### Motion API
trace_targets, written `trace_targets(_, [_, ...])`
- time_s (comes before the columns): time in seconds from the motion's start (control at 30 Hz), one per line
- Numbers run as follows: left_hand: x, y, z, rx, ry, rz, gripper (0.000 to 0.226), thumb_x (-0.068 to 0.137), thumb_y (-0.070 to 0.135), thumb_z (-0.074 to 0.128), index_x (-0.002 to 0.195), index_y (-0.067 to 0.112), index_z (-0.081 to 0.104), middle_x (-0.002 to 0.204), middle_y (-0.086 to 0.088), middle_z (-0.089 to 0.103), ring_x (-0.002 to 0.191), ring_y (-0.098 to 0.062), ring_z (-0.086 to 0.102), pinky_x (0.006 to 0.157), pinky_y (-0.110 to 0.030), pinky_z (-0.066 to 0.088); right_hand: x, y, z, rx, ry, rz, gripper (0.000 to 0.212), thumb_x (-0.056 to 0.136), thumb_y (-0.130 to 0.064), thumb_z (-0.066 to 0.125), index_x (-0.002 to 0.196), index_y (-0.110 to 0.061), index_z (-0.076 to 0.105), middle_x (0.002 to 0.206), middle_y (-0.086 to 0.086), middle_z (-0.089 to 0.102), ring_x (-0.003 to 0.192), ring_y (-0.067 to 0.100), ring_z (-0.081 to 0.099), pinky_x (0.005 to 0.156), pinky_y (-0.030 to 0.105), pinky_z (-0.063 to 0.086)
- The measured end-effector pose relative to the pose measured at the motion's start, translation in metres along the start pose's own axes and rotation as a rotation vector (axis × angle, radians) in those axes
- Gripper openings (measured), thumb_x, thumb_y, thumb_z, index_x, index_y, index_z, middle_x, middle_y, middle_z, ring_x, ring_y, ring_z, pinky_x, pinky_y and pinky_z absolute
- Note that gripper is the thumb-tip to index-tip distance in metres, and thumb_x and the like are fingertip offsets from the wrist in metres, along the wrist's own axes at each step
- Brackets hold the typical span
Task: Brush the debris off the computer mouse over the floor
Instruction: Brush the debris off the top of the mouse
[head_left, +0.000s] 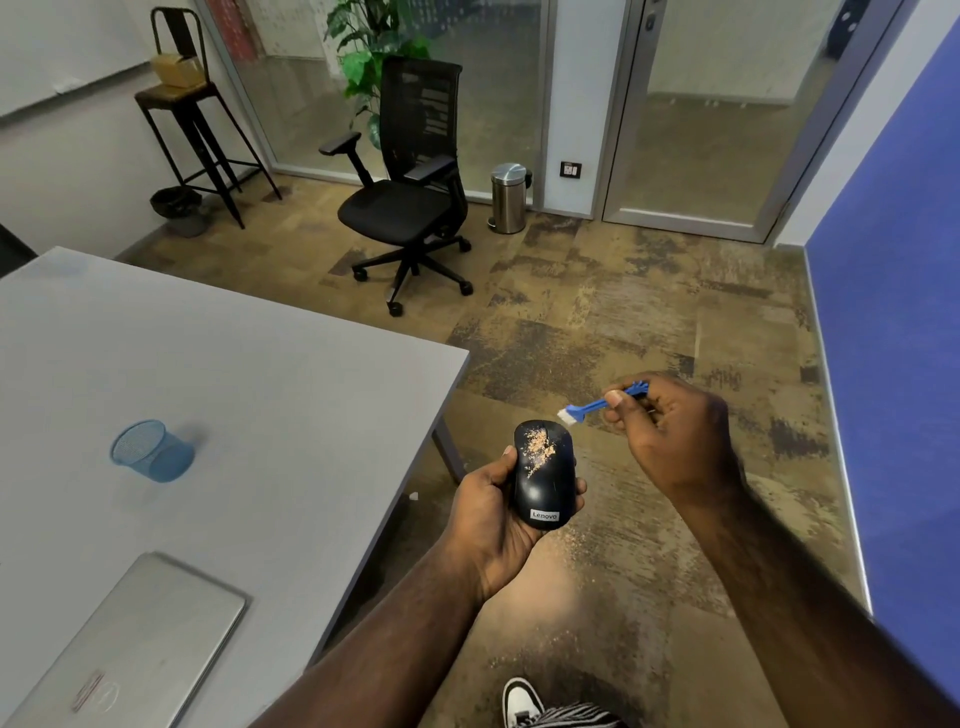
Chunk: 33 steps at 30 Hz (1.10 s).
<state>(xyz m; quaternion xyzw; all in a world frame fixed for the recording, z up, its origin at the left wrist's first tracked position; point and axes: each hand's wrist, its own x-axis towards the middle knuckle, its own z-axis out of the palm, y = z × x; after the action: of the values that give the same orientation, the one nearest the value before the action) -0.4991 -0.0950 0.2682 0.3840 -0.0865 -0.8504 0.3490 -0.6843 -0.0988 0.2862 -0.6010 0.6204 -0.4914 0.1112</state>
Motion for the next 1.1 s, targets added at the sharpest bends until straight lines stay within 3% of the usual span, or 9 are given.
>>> trace_targets(0.1, [0.0, -0.001, 0.0, -0.011, 0.0, -0.008, 0.053, 0.103, 0.033, 0.032, 0.13, -0.007, 0.053, 0.116, -0.028, 0.062, 0.089, -0.04, 0.064, 0.075, -0.043, 0.059, 0.001, 0.001, -0.003, 0.062, 0.006, 0.05, 0.006, 0.09, -0.018, 0.067, 0.09, -0.02, 0.072, 0.073, 0.0, 0.073, 0.067, 0.017, 0.073, 0.062, 0.045, 0.061])
trace_targets(0.27, [-0.001, -0.002, 0.0, -0.02, 0.006, -0.013, 0.051, 0.103, 0.033, 0.031, 0.116, -0.007, 0.06, 0.108, -0.029, 0.065, 0.087, -0.039, 0.063, 0.075, -0.042, 0.058, -0.006, -0.016, -0.013, 0.271, -0.069, 0.055, 0.014, 0.085, -0.019, 0.063, 0.081, -0.031, 0.067, 0.069, -0.005, 0.073, 0.061, 0.01, 0.071, 0.06, 0.033, 0.059])
trace_targets(0.43, [0.0, -0.003, -0.001, -0.011, 0.002, -0.021, 0.053, 0.103, 0.034, 0.03, 0.119, -0.008, 0.059, 0.11, -0.029, 0.065, 0.091, -0.039, 0.063, 0.08, -0.043, 0.056, -0.007, -0.014, -0.009, 0.193, -0.093, 0.035, 0.01, 0.085, -0.015, 0.065, 0.079, -0.021, 0.07, 0.063, -0.004, 0.07, 0.058, 0.015, 0.069, 0.056, 0.044, 0.058])
trace_targets(0.57, [-0.001, -0.004, 0.0, -0.002, -0.015, -0.022, 0.054, 0.103, 0.034, 0.03, 0.126, -0.008, 0.055, 0.116, -0.03, 0.061, 0.09, -0.04, 0.062, 0.077, -0.043, 0.057, -0.004, -0.009, -0.001, 0.146, -0.05, 0.085, 0.016, 0.089, -0.007, 0.068, 0.082, -0.021, 0.069, 0.067, -0.007, 0.071, 0.062, 0.01, 0.071, 0.06, 0.04, 0.06])
trace_targets(0.7, [-0.001, -0.005, 0.0, -0.005, -0.037, -0.028, 0.054, 0.103, 0.033, 0.029, 0.131, -0.007, 0.052, 0.118, -0.029, 0.06, 0.091, -0.04, 0.062, 0.077, -0.043, 0.058, 0.002, 0.001, 0.007, 0.051, -0.031, 0.112, 0.006, 0.09, -0.017, 0.067, 0.089, -0.016, 0.072, 0.071, 0.0, 0.073, 0.066, 0.02, 0.073, 0.061, 0.048, 0.06])
trace_targets(0.8, [-0.001, -0.005, 0.001, 0.006, -0.041, -0.029, 0.054, 0.102, 0.032, 0.03, 0.13, -0.008, 0.052, 0.118, -0.029, 0.06, 0.091, -0.04, 0.062, 0.079, -0.043, 0.057, 0.006, 0.005, 0.01, 0.04, -0.021, 0.117, 0.015, 0.089, -0.03, 0.063, 0.092, -0.019, 0.072, 0.074, 0.002, 0.073, 0.068, 0.022, 0.073, 0.062, 0.048, 0.06])
trace_targets(1.0, [0.0, -0.002, -0.001, -0.01, -0.027, -0.028, 0.053, 0.103, 0.033, 0.03, 0.129, -0.007, 0.053, 0.114, -0.028, 0.063, 0.091, -0.04, 0.063, 0.077, -0.043, 0.058, 0.003, -0.011, -0.003, 0.138, -0.001, 0.09, 0.008, 0.088, -0.027, 0.062, 0.084, -0.028, 0.068, 0.073, -0.001, 0.073, 0.067, 0.017, 0.073, 0.063, 0.047, 0.061])
trace_targets(1.1, [-0.001, -0.002, -0.001, -0.01, -0.029, -0.03, 0.055, 0.103, 0.034, 0.029, 0.127, -0.008, 0.054, 0.114, -0.028, 0.063, 0.091, -0.039, 0.063, 0.077, -0.042, 0.058, -0.001, -0.018, -0.007, 0.189, -0.039, 0.082, 0.014, 0.086, -0.021, 0.063, 0.08, -0.033, 0.066, 0.07, -0.004, 0.072, 0.064, 0.013, 0.072, 0.062, 0.044, 0.061])
